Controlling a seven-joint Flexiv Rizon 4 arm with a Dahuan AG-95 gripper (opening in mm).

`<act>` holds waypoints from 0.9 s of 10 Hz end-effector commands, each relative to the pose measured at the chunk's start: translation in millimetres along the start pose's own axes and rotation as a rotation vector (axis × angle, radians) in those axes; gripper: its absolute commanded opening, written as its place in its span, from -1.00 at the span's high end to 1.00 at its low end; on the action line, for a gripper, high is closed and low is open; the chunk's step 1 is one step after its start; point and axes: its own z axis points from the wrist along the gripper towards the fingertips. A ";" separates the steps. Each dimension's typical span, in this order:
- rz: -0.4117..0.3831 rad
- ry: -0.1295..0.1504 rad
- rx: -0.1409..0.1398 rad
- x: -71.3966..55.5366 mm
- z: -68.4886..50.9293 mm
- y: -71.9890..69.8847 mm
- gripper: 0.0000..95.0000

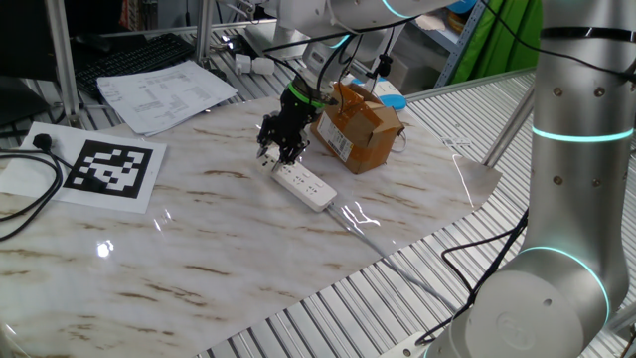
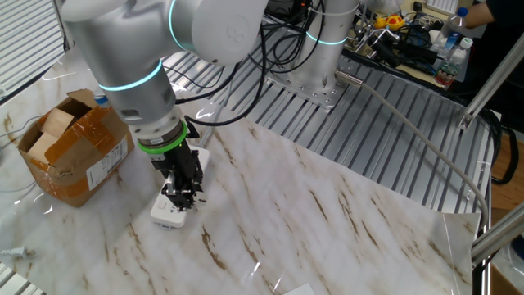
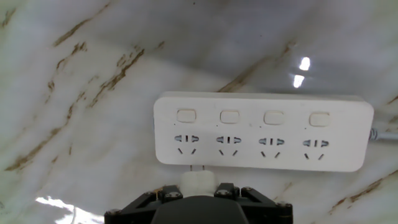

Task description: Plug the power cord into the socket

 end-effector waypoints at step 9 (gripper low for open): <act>0.011 -0.017 0.005 -1.9 -2.3 0.5 1.00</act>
